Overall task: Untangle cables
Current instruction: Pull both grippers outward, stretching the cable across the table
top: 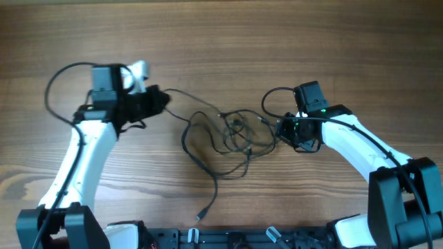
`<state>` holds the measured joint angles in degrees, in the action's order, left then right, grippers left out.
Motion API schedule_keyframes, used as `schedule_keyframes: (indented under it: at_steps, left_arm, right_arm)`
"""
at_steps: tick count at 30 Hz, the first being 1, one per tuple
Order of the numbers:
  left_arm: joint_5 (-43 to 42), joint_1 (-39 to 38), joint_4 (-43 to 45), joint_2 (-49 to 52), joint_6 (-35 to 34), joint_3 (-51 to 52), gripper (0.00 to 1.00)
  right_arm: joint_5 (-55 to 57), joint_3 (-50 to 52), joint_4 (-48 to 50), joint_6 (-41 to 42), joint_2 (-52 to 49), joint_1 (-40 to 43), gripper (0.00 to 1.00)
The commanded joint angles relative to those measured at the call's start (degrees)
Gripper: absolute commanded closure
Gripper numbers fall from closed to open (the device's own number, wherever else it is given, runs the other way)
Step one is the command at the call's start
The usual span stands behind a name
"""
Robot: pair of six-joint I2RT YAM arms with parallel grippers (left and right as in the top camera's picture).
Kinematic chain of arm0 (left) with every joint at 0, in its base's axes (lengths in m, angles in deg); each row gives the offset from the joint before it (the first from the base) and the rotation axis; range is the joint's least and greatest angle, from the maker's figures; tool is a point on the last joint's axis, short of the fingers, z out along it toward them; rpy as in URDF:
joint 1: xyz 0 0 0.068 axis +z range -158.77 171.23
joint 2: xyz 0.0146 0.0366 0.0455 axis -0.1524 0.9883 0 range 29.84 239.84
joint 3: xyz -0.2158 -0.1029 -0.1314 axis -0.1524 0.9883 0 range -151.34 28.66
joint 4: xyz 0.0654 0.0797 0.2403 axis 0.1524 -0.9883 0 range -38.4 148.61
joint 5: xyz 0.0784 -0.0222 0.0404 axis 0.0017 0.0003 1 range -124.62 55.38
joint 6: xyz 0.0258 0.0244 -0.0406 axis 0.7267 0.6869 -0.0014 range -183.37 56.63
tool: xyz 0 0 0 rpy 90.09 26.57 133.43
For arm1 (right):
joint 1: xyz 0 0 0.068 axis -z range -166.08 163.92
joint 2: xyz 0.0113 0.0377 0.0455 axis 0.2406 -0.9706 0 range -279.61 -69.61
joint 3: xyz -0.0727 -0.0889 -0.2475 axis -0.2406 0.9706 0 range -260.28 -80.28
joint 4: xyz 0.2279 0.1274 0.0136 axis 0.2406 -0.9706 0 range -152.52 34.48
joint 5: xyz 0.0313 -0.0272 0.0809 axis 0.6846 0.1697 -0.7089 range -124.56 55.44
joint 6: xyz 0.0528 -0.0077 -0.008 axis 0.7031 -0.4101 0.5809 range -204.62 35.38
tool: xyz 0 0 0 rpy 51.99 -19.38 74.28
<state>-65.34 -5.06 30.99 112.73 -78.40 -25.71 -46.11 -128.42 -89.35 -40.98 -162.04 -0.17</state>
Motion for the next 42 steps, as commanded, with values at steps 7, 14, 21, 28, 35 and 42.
schedule_keyframes:
  at_steps: [7,14,21,28,35,42]
  left_arm:
    - [-3.17,13.03,4.02,-1.05,-14.19,0.13,0.96]
    - [-2.86,13.57,7.23,-1.05,-14.19,0.13,0.96]
    - [-2.86,13.57,11.43,-1.05,-14.14,0.13,0.96]
    - [-2.69,13.81,15.93,-1.27,-14.14,0.13,0.96]
    - [-2.91,16.74,16.44,-1.6,-14.21,0.13,0.96]
    - [-5.73,16.65,14.75,-1.97,-14.21,0.13,0.96]
  right_arm:
    - [6.99,-0.13,-2.36,7.48,0.0,2.08,0.96]
    - [12.02,-0.13,-4.59,8.87,0.04,5.62,0.96]
    - [9.66,-2.43,-3.91,-1.38,3.1,18.51,0.96]
    - [4.63,-6.69,-4.76,-4.7,12.85,33.35,0.96]
    - [4.61,-8.28,-6.27,-4.7,19.34,41.99,0.96]
    - [7.39,-8.2,-10.47,-5.05,19.41,42.03,0.96]
